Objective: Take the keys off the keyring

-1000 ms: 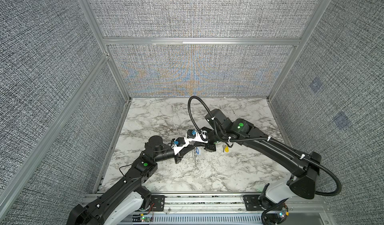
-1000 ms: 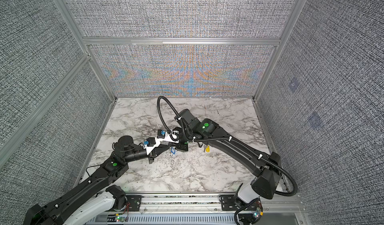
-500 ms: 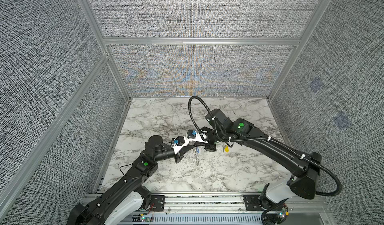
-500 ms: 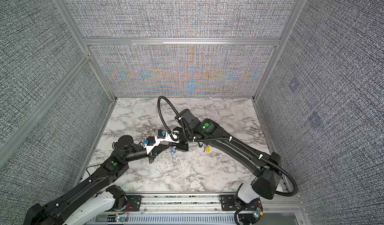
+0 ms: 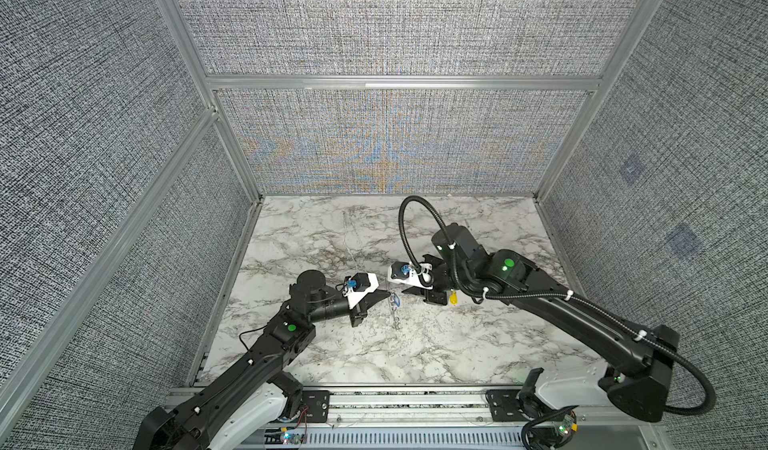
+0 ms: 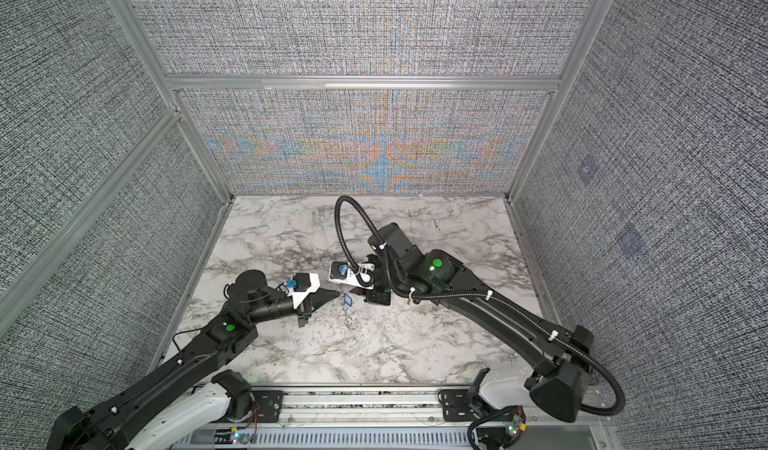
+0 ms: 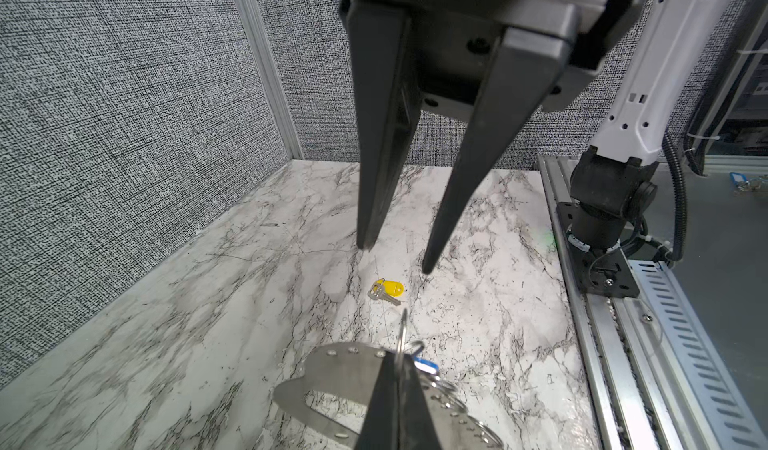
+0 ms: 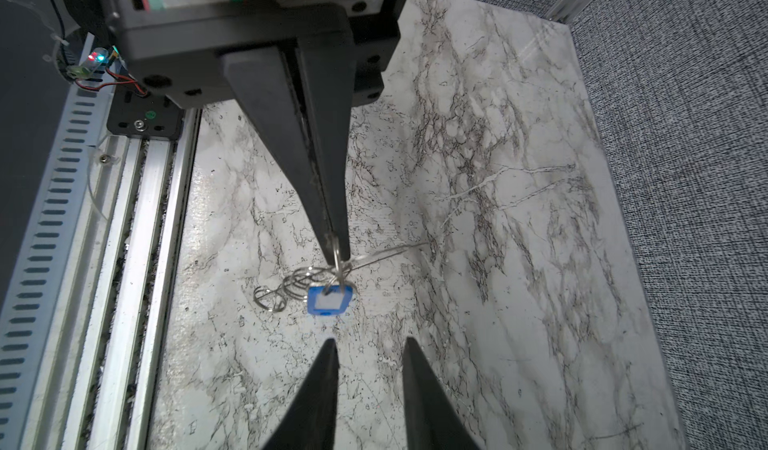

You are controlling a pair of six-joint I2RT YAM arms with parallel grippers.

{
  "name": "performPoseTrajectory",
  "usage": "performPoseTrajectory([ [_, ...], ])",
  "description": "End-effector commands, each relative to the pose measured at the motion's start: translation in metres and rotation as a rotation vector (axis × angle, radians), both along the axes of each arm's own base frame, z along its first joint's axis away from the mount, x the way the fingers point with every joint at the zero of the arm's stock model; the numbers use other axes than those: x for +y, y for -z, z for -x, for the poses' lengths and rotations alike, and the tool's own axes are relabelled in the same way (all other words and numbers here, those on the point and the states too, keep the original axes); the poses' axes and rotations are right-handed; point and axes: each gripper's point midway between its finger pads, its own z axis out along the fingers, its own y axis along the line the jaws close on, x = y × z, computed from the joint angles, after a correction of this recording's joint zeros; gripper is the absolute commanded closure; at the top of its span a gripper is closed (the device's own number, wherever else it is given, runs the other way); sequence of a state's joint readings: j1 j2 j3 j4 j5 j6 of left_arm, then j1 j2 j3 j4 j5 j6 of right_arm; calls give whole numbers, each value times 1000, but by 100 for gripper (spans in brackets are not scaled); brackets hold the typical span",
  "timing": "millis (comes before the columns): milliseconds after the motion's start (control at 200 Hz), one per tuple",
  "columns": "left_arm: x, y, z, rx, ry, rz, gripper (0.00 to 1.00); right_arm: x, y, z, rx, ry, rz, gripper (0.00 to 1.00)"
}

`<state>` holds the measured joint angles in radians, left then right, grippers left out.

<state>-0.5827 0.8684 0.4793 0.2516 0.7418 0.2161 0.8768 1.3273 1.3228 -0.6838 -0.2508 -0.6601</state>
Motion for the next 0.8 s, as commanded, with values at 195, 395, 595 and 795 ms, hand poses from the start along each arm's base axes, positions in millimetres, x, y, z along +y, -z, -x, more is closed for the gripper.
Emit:
performPoseTrajectory([
  [195,-3,-7,4,-42,50,-30,100,4,9,9,14,1,-90,77],
  [395,-4,-7,2,-46,58,-75,100,11,-2,12,-13,-13,-183,81],
  [595,-4,-4,1,-33,61,-115,100,14,-5,11,-48,-23,-195,82],
  [795,-4,-7,-1,-34,55,-119,100,13,1,10,-53,-19,-172,82],
])
